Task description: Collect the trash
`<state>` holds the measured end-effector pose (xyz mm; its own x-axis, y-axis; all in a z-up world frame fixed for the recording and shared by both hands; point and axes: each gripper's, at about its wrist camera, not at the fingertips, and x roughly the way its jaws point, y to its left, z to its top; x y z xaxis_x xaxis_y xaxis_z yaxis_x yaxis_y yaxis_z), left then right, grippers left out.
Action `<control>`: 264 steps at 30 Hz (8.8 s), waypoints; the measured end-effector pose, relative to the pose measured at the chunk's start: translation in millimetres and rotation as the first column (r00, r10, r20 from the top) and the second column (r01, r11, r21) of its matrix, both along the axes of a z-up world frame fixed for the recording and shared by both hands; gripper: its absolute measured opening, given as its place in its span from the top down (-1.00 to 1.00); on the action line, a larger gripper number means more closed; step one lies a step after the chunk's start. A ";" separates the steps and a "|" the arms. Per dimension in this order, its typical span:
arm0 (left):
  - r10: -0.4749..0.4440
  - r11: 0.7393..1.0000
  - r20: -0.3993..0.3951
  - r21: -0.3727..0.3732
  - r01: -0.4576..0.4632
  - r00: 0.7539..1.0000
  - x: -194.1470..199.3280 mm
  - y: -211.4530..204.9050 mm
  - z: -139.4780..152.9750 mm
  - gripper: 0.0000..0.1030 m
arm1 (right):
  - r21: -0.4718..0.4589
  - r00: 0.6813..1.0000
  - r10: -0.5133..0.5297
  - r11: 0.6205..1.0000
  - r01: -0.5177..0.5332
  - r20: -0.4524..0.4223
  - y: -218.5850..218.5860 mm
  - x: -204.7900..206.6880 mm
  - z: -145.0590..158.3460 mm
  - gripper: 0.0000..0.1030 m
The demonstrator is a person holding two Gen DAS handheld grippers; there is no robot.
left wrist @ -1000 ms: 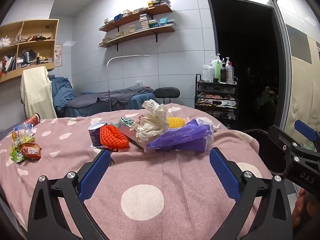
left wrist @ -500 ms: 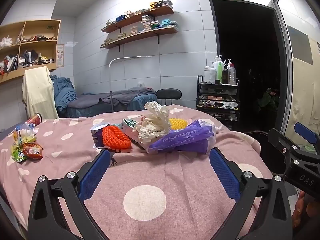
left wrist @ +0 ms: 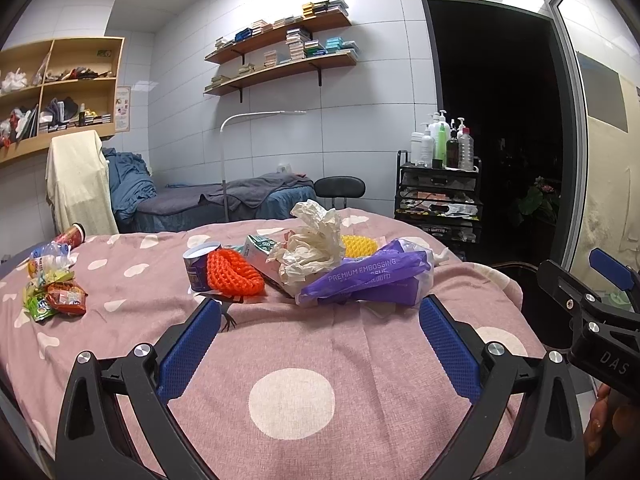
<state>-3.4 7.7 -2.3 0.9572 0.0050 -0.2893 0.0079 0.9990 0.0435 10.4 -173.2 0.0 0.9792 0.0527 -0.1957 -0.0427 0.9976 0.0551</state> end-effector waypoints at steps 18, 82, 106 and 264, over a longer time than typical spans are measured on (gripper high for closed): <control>0.002 1.000 -0.010 -0.004 -0.002 1.000 1.0 3.0 -3.2 -0.90 | 0.004 1.000 0.000 1.000 0.000 -0.007 2.9 0.1 -3.2 -0.91; -0.037 0.996 -0.281 -0.083 0.014 0.959 33.7 17.3 -23.7 -0.90 | 0.000 0.978 0.096 0.995 -0.098 -0.183 10.9 41.4 -5.2 -0.91; -0.106 0.984 -0.398 -0.172 0.039 0.911 168.4 24.4 30.4 -0.60 | -0.051 0.885 0.247 0.956 -0.289 -0.395 34.7 118.9 -8.4 -0.91; -0.587 0.736 -0.496 0.004 0.677 0.640 124.8 -241.2 3.6 -0.89 | 0.015 0.763 -0.454 0.855 0.518 -0.461 -248.6 85.1 -41.0 -0.89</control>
